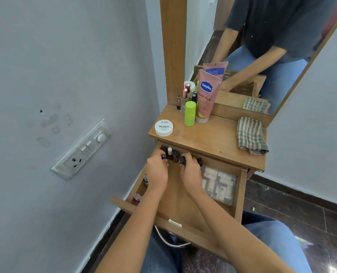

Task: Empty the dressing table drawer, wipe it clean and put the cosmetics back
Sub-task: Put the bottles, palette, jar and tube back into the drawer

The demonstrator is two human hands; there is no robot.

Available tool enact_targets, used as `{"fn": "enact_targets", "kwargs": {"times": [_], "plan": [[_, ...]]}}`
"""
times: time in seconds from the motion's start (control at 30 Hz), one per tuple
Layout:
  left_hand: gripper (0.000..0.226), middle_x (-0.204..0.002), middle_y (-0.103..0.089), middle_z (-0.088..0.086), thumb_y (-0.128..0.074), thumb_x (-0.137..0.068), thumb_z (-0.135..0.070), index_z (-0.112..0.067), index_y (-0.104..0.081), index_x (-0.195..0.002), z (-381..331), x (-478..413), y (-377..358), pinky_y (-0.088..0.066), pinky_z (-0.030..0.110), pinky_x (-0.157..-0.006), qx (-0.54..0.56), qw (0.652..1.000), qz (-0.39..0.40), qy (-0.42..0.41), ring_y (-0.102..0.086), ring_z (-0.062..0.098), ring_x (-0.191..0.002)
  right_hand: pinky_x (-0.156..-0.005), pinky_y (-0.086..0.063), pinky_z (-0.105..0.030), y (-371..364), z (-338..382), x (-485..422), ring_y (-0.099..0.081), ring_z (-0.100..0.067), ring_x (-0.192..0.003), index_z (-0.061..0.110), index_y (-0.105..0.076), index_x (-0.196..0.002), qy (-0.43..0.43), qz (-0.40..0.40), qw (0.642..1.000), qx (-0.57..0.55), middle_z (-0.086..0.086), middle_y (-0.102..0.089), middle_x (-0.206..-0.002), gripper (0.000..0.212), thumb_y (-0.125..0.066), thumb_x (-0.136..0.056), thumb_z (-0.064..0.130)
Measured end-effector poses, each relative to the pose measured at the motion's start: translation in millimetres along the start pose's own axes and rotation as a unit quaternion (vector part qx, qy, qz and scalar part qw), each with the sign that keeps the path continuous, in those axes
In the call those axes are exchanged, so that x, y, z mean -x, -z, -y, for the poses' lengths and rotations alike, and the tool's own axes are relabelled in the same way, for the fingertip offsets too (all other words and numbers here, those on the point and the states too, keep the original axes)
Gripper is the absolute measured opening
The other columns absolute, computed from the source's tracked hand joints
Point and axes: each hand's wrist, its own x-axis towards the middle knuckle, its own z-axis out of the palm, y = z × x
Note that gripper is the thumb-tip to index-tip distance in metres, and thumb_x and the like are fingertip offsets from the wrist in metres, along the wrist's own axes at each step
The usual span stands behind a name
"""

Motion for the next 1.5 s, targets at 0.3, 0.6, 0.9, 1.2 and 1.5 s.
{"fn": "enact_targets", "kwargs": {"times": [0.3,0.6,0.9,1.2,1.5], "plan": [[0.018,-0.093,-0.067,0.012,-0.051,-0.091,-0.001,-0.005,-0.057,-0.108,3,-16,-15,-0.044,0.029,-0.066,0.000,0.999,-0.025,0.020,-0.064,0.027,-0.086,-0.085,-0.045,-0.039,-17,-3,-13,-0.052,-0.032,-0.111,0.010,-0.048,-0.126,-0.024,-0.009,0.999,0.046,-0.013,-0.054,-0.120,0.046,-0.037,-0.085,-0.007],[0.026,-0.099,-0.067,0.014,-0.055,-0.090,-0.001,-0.003,-0.051,-0.116,9,-10,-20,-0.043,0.025,-0.072,0.032,0.998,-0.050,0.020,-0.064,0.026,-0.093,-0.087,-0.050,-0.040,-27,-13,-4,-0.059,-0.033,-0.105,0.002,-0.048,-0.123,-0.056,-0.054,0.996,-0.037,-0.018,-0.059,-0.117,0.036,-0.044,-0.088,-0.006],[0.029,-0.112,-0.064,0.017,-0.054,-0.093,-0.008,0.002,-0.051,-0.121,17,10,-34,-0.040,0.025,-0.079,0.105,0.981,0.024,0.164,-0.060,0.029,-0.106,-0.082,-0.040,-0.016,-21,-13,2,-0.062,-0.024,-0.100,-0.004,-0.055,-0.116,-0.096,-0.054,0.983,-0.145,-0.014,-0.066,-0.105,0.031,-0.047,-0.086,-0.010],[0.035,-0.120,-0.063,0.013,-0.051,-0.094,-0.005,-0.001,-0.047,-0.129,19,-4,-44,-0.043,0.034,-0.098,0.155,0.966,0.043,0.200,-0.055,0.027,-0.117,-0.093,-0.039,-0.017,-24,-15,-7,-0.059,-0.023,-0.114,-0.003,-0.050,-0.126,-0.122,-0.020,0.975,-0.185,-0.016,-0.062,-0.119,0.038,-0.048,-0.088,-0.007],[0.034,-0.118,-0.065,0.014,-0.052,-0.094,-0.006,0.000,-0.052,-0.127,16,-7,-42,-0.045,0.035,-0.099,0.155,0.970,0.027,0.188,-0.058,0.026,-0.114,-0.097,-0.040,-0.023,-23,-13,-7,-0.058,-0.023,-0.113,-0.001,-0.052,-0.125,-0.118,-0.012,0.980,-0.160,-0.014,-0.064,-0.117,0.037,-0.047,-0.089,-0.005]]}}
